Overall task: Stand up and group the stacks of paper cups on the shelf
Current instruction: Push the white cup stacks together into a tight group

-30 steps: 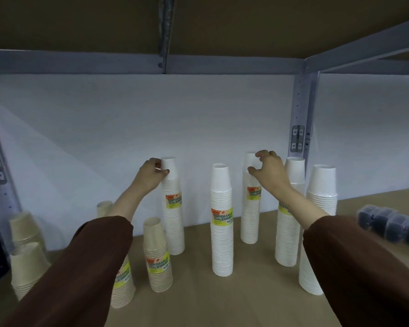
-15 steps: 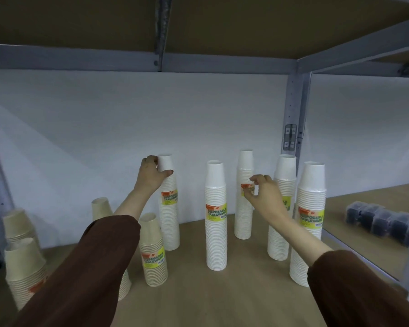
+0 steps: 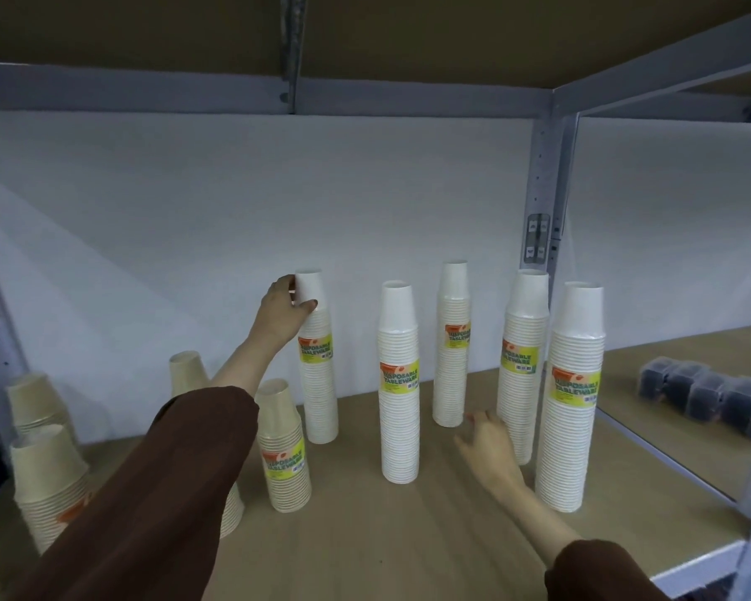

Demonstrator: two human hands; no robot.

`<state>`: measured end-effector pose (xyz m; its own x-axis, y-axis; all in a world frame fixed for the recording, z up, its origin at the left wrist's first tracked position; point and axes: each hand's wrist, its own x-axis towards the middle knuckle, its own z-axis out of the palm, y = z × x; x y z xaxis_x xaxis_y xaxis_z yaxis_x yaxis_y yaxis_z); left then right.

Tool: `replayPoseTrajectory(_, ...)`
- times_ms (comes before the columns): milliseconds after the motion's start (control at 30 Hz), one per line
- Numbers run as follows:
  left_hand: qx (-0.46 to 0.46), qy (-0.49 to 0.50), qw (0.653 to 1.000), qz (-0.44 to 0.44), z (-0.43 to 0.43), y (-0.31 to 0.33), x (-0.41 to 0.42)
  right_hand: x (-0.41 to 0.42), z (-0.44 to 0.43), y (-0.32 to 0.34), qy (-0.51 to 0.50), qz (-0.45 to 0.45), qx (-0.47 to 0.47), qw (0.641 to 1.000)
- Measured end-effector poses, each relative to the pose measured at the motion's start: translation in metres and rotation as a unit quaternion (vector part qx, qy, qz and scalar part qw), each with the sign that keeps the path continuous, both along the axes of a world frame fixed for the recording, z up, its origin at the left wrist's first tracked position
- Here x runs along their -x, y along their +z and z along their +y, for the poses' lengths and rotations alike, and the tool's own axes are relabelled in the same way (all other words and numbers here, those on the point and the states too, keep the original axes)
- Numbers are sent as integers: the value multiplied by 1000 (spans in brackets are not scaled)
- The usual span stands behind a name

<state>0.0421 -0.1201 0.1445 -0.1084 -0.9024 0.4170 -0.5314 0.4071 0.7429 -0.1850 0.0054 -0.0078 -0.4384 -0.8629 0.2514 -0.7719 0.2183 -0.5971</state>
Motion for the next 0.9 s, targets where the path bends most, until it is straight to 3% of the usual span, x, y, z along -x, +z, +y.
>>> replayPoseTrajectory(300,-4,-5,1000,2,-1,-2,-3,1,3,-31,-9,4,-68,998)
replayPoseTrajectory(667,-17,24,1000,-2,0,-5,-9,4,3,-40,-4,21,-50,999)
replayPoseTrajectory(900,39,69,997,21,24,-7,-11,4,4,-40,-1,19,-36,999)
